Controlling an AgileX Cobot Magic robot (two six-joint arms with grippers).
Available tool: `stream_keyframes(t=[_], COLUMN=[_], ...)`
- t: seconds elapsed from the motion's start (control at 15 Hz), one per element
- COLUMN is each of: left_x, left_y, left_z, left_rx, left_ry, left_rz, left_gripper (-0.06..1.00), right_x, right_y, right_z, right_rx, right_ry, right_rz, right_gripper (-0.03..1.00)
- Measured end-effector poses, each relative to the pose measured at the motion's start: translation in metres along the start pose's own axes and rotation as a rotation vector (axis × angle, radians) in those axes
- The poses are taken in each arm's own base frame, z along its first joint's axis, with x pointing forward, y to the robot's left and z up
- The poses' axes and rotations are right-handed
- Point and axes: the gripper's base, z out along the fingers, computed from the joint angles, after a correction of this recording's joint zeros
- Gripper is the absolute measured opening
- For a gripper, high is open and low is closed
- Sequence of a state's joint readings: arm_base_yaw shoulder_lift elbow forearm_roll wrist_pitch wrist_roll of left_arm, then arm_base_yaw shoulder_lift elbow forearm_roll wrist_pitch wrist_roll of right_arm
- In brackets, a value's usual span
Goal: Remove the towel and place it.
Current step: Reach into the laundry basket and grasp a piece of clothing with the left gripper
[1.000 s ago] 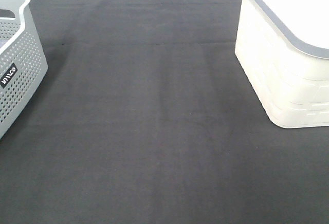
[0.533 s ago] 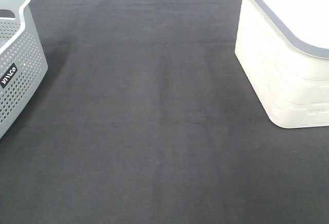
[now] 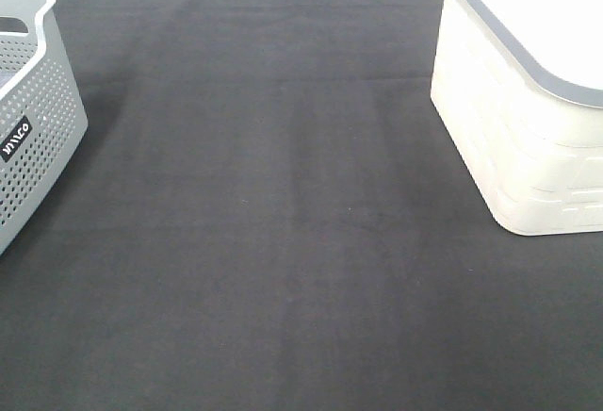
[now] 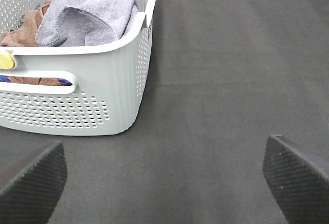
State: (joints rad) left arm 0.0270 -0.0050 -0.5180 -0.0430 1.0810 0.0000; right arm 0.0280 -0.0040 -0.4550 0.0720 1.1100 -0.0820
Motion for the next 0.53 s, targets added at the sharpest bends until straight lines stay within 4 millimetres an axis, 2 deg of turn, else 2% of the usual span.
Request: stream_keyframes(t=[0.07, 0.2, 0.4, 0.53], left_x=[0.0, -0.021, -0.067, -0.098], left_y=[0.0, -0.001, -0.002, -0.002], left_z=[0.001, -0.004, -0.008, 0.002], left_rx=[0.0, 0.0, 0.003, 0.009], left_ry=[0.01, 0.063, 0.124, 0.18], left_rz=[0.0, 0.015, 0.044, 0.101], left_gripper=[0.98, 0.98, 0.97, 0.97], right_x=[0.0, 0.0, 0.0, 0.0], right_y=[0.0, 0.0, 0.0, 0.0], right_z=[0.0, 0.0, 0.0, 0.0], right_rx=[0.0, 0.0, 0.0, 0.0], right_ry=[0.0, 0.0, 0.0, 0.0], right_rz=[0.0, 0.0, 0.0, 0.0], right_gripper=[0.74, 0.74, 0.74, 0.74])
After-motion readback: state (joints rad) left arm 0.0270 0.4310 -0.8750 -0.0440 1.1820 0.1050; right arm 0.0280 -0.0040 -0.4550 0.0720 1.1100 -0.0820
